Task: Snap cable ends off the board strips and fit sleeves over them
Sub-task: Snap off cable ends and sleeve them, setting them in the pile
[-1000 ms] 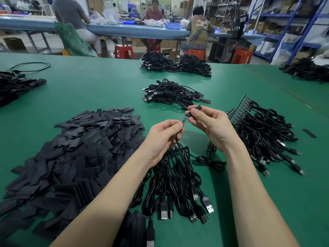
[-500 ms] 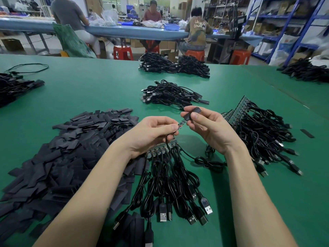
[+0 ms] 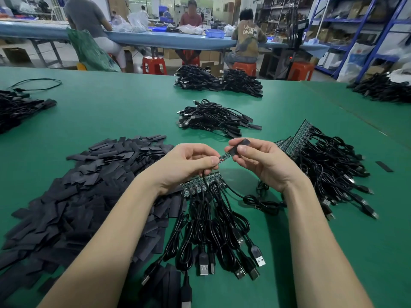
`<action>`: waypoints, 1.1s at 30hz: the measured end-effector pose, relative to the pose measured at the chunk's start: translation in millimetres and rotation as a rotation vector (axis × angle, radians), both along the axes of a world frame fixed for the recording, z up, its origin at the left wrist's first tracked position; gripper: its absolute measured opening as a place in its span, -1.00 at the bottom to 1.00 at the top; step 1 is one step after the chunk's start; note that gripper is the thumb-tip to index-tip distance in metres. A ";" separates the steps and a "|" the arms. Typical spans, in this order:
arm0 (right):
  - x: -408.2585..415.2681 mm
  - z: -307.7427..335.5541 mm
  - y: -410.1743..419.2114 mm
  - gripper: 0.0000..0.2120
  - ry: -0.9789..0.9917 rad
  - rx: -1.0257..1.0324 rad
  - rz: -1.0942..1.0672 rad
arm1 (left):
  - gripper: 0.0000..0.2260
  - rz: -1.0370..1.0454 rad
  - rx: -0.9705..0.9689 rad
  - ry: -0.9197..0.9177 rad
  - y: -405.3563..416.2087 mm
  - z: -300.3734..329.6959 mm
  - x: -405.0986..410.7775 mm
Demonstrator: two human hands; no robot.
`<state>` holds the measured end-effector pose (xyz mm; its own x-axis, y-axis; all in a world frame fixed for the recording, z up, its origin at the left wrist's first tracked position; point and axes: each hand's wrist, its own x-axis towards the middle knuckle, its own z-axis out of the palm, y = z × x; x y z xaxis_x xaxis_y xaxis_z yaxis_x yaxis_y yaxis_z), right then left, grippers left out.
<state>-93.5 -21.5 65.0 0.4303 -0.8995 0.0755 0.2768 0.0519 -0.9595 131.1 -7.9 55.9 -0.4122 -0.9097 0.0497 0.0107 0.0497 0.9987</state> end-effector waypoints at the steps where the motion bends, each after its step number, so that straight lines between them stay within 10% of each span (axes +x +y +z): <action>1: 0.4 -0.7 0.3 -0.81 -0.010 -0.003 -0.001 | -0.95 -0.001 -0.001 0.001 -0.3 -0.2 0.0; 33: 9.6 -1.8 2.4 -0.81 -0.025 -0.045 -0.050 | -0.86 -0.031 0.040 0.103 0.6 -4.7 4.7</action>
<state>-83.9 -19.2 63.1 0.3826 -0.9153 0.1263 0.3023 -0.0052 -0.9532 135.8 -7.3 51.2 -0.4347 -0.8988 0.0570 0.1140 0.0079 0.9934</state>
